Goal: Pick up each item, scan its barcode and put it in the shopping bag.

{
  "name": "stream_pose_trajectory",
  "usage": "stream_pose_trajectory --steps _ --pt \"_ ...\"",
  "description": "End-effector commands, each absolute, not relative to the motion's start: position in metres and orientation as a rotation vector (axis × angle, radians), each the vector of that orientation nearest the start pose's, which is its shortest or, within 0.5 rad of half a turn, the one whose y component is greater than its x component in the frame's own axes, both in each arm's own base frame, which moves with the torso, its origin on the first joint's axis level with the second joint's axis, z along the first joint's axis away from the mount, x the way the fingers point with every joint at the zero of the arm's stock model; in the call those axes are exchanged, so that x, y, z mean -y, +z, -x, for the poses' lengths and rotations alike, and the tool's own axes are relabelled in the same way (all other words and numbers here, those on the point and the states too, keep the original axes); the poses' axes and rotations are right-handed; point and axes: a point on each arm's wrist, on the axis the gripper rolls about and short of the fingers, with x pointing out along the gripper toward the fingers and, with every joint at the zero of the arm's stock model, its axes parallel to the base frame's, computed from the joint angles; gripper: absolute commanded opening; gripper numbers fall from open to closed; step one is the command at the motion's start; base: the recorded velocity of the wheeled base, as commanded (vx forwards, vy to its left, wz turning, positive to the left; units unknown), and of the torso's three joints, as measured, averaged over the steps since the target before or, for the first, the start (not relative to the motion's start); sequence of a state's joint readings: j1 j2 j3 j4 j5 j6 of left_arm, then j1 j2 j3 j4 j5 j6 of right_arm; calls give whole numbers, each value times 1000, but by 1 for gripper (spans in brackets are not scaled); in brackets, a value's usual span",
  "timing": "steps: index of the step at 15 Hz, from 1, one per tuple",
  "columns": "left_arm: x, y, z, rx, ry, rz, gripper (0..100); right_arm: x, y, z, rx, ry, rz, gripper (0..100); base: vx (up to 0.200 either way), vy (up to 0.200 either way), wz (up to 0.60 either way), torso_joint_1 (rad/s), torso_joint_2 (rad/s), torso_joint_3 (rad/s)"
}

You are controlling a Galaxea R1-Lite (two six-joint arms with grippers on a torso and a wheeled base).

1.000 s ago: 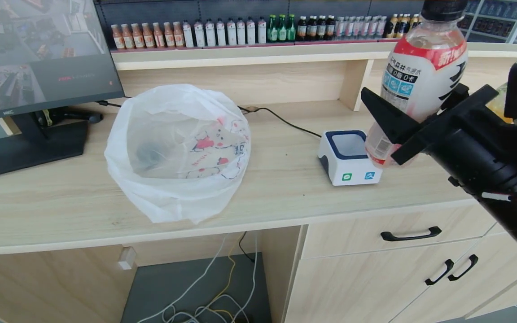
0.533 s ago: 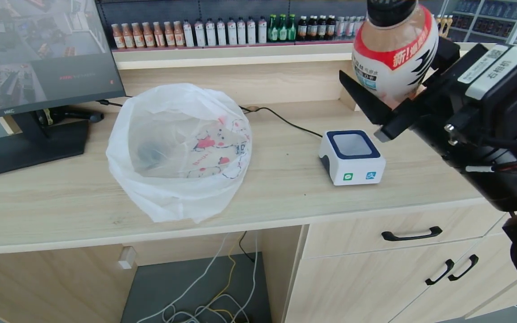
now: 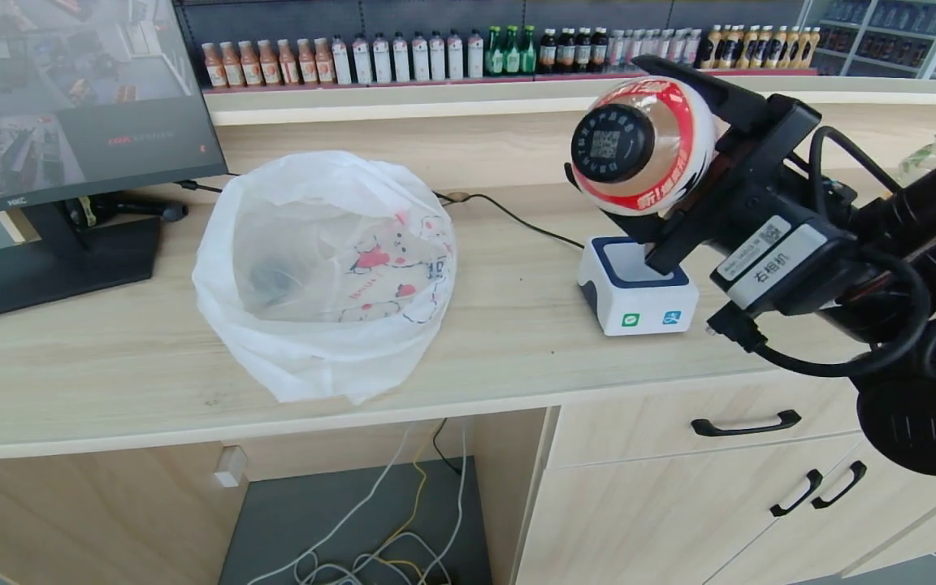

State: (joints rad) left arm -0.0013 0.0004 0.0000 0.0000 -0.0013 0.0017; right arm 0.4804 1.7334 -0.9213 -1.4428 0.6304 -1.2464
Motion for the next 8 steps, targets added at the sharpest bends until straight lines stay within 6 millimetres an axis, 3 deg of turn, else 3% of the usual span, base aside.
stream_pose_trajectory --steps 1,5,8 --pt "0 75 23 0 -3 -2 100 -147 268 -269 1226 534 1165 0 0 0 0 0 0 0" --pt "0 75 23 0 -3 0 100 -138 248 -282 1224 555 1265 0 0 0 0 0 0 0" --pt "0 75 23 0 -3 0 100 -127 247 -287 1198 531 1288 0 0 0 0 0 0 0"
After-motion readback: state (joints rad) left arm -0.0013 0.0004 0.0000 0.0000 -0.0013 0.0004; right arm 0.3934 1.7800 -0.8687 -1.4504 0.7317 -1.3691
